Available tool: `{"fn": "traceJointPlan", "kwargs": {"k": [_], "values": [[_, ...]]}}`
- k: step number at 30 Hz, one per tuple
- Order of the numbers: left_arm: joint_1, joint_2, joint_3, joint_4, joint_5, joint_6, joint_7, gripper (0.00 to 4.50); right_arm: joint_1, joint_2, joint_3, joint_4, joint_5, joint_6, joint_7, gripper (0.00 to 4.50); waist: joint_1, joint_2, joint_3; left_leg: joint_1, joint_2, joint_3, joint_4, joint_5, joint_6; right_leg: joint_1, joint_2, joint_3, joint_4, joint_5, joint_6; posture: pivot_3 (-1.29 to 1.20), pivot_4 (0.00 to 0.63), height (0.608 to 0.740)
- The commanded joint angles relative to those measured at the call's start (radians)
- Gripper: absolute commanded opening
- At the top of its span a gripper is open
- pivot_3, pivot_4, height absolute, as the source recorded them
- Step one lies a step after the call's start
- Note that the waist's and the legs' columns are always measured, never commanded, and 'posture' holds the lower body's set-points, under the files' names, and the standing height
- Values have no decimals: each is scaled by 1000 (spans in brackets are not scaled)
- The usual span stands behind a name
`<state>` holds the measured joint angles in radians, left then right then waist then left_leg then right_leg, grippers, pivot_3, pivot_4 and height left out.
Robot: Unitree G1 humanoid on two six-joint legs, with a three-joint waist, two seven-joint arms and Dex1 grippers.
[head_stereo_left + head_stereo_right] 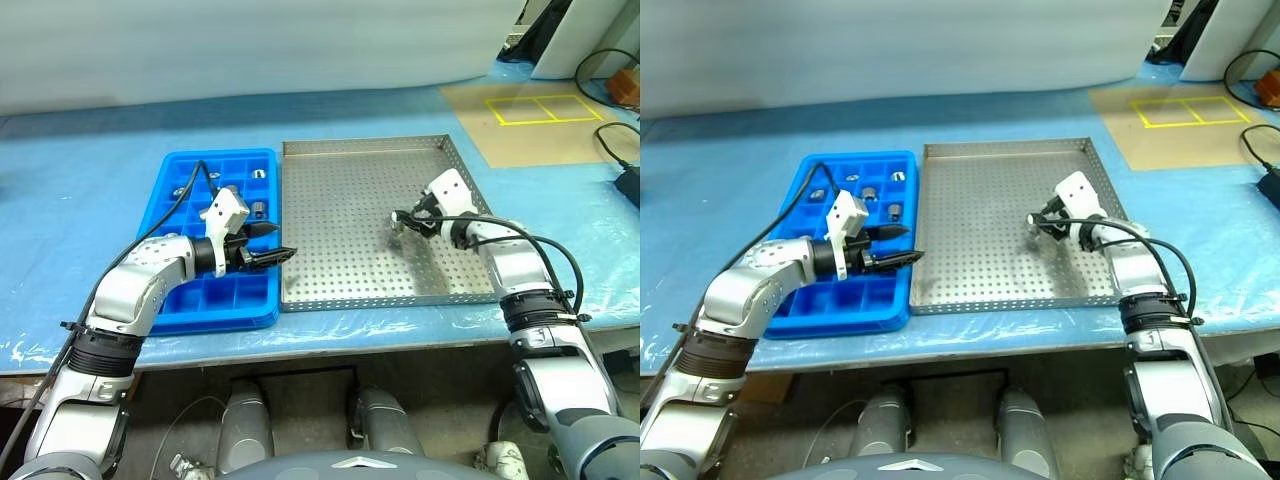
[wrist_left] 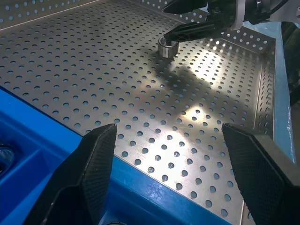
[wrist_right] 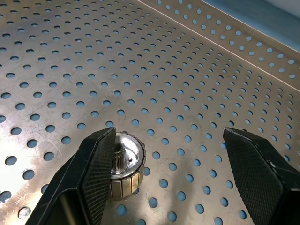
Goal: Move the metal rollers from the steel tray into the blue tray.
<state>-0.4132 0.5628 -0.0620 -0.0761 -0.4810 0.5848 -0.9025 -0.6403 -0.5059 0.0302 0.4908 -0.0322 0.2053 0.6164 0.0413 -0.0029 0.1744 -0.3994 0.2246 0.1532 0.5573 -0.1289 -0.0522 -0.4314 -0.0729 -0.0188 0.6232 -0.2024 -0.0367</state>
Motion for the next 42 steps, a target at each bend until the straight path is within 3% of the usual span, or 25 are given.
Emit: {"fn": "traceJointPlan", "kwargs": {"k": [1,18,23,29,35,41,42], "values": [[2,13,32,-10,5,-21,-2,3773,-1,14,18,15,-12,-6,-7,3787,0,0,0,0,0,0,0,0,0,0,0,0,0,0,0,-116,150,740],[12,21,28,11,44,-30,-3,3773,-4,80,55,36,-12,-26,-21,3787,-1,0,0,-1,0,0,0,0,0,0,0,0,-1,0,0,-107,150,740],[10,17,28,16,52,-31,-4,3773,-6,93,59,45,-16,-36,-31,2477,0,0,0,-1,0,0,0,0,0,0,0,0,-1,0,0,-109,150,740],[4,13,30,24,48,-29,-11,3773,-50,172,52,-33,64,11,24,2477,-5,1,0,-1,1,0,-1,0,0,-2,0,0,0,0,0,-116,150,740],[-15,4,29,36,56,-32,-5,3773,-213,292,47,170,31,-93,-85,2477,-6,1,1,-3,1,0,-1,0,0,-4,0,0,1,0,0,-105,150,740],[-13,-5,38,28,67,-30,30,3773,-345,370,52,409,-5,-186,-206,729,1,1,1,-5,0,0,-2,0,0,-5,0,-1,-1,0,0,-69,150,740],[-10,-5,39,21,67,-27,36,3773,-365,379,47,458,-7,-195,-222,729,2,1,1,-6,0,0,-2,0,0,-6,0,-1,-1,0,0,-66,150,740]]}}
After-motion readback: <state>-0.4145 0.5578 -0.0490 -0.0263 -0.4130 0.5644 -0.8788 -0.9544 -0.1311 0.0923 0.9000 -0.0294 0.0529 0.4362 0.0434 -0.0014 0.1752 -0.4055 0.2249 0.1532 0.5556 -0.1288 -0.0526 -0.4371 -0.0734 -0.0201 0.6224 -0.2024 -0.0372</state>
